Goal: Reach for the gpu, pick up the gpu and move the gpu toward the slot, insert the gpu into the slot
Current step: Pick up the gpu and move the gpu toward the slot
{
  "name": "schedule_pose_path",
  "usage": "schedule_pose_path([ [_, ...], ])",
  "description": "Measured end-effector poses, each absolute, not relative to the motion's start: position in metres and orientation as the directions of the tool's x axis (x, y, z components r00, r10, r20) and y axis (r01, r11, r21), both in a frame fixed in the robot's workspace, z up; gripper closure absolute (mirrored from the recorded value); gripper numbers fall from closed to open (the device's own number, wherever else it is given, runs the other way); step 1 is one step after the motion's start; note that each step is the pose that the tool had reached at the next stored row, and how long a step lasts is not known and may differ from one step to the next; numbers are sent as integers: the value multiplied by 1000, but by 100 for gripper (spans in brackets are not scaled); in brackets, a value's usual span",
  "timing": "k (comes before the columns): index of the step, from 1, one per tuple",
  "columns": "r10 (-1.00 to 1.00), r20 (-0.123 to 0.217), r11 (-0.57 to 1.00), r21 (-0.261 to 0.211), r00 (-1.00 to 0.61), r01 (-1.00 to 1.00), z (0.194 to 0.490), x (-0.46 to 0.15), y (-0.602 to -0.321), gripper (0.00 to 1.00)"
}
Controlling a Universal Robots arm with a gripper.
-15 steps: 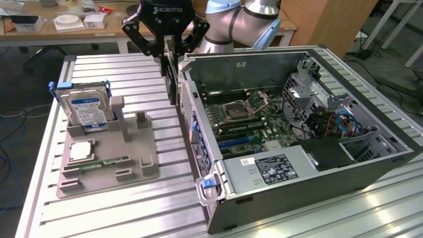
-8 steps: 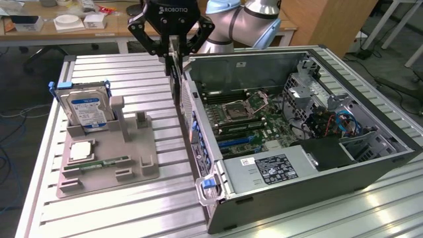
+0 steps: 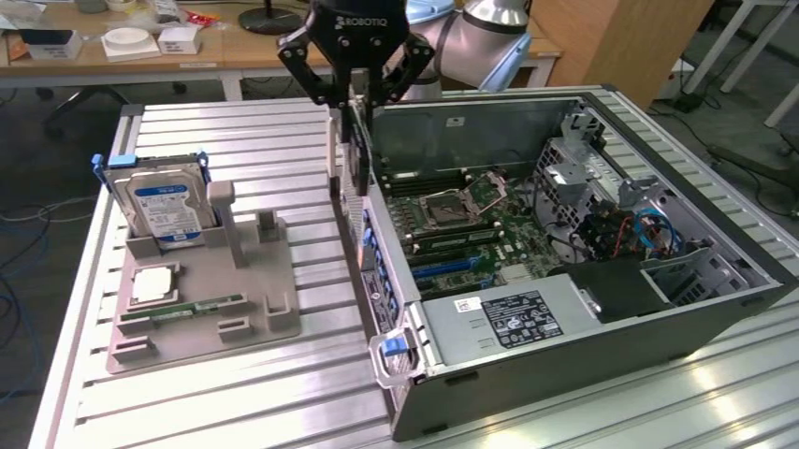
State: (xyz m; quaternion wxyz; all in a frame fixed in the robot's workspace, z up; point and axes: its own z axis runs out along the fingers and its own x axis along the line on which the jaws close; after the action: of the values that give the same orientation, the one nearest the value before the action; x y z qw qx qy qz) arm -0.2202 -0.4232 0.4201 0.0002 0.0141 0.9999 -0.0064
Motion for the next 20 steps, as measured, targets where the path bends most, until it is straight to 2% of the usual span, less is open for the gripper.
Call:
schedule_pose_path([
  [20, 29, -1, 1000, -13, -1000, 29, 410, -130, -423, 74],
])
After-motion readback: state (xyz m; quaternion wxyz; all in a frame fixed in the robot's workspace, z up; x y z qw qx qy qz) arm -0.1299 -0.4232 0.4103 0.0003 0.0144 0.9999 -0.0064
